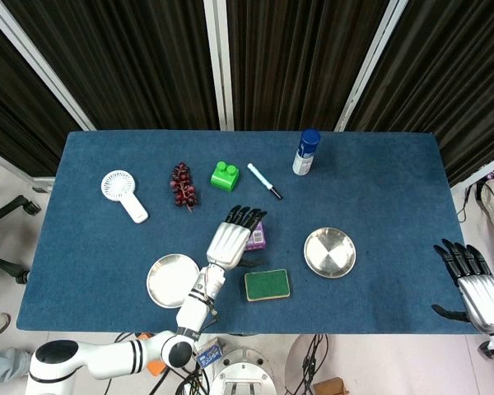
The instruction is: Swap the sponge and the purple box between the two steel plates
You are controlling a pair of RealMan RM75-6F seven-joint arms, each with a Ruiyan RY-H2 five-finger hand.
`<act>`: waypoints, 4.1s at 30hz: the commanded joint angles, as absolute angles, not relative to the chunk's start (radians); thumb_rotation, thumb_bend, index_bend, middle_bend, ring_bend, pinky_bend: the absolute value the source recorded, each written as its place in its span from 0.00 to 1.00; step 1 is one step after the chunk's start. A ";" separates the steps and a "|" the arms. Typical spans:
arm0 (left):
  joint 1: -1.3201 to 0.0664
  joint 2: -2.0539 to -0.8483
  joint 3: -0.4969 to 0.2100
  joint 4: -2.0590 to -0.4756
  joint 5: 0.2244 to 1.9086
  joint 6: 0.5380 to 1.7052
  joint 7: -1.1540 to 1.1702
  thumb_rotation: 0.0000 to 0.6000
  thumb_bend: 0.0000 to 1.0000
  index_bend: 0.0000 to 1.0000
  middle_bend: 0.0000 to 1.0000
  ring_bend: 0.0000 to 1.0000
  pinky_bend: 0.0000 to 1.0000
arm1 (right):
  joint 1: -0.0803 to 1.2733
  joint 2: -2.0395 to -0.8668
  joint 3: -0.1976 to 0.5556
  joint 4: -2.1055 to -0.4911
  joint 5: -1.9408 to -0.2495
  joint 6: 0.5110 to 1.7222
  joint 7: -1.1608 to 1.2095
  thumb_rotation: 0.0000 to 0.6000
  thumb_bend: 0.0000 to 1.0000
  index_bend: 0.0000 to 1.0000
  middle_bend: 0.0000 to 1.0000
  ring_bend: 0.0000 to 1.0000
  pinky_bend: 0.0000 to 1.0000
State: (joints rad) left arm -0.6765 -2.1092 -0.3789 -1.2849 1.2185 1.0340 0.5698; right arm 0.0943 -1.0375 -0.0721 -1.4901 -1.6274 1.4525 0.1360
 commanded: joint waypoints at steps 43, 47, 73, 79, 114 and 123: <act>-0.431 -1.599 0.047 -1.691 1.334 1.280 0.546 1.00 0.51 0.48 0.50 0.51 0.44 | 0.078 -1.048 -0.059 -1.517 -1.624 1.436 0.069 1.00 0.16 0.00 0.00 0.00 0.00; -0.426 -1.585 0.058 -1.674 1.333 1.254 0.531 1.00 0.39 0.39 0.40 0.39 0.37 | 0.081 -1.056 -0.060 -1.520 -1.629 1.429 0.046 1.00 0.16 0.00 0.00 0.00 0.00; -0.202 -1.289 0.159 -1.794 1.614 1.599 0.327 0.96 0.05 0.09 0.08 0.04 0.20 | 0.448 -1.400 0.057 -1.747 -1.618 0.909 -0.454 1.00 0.21 0.00 0.00 0.00 0.07; -0.174 -1.277 0.142 -1.750 1.602 1.600 0.253 0.97 0.05 0.09 0.08 0.04 0.20 | 0.513 -1.546 0.108 -1.698 -1.447 0.826 -0.563 1.00 0.26 0.00 0.00 0.00 0.10; -0.133 -1.216 0.072 -1.739 1.593 1.516 0.108 1.00 0.06 0.09 0.08 0.05 0.20 | 0.492 -1.367 0.104 -1.561 -1.320 1.037 -0.377 1.00 0.45 0.63 0.56 0.55 0.60; -0.136 -1.238 0.059 -1.720 1.590 1.490 0.122 1.00 0.06 0.09 0.08 0.05 0.20 | 0.517 -1.405 0.057 -1.437 -1.329 0.924 -0.233 1.00 0.41 0.08 0.21 0.22 0.39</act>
State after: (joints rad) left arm -0.1393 -1.2204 0.0583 -1.7317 1.5876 1.4934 0.1163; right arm 0.5109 -1.3969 0.0676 -1.4497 -1.3225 0.9411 -0.2546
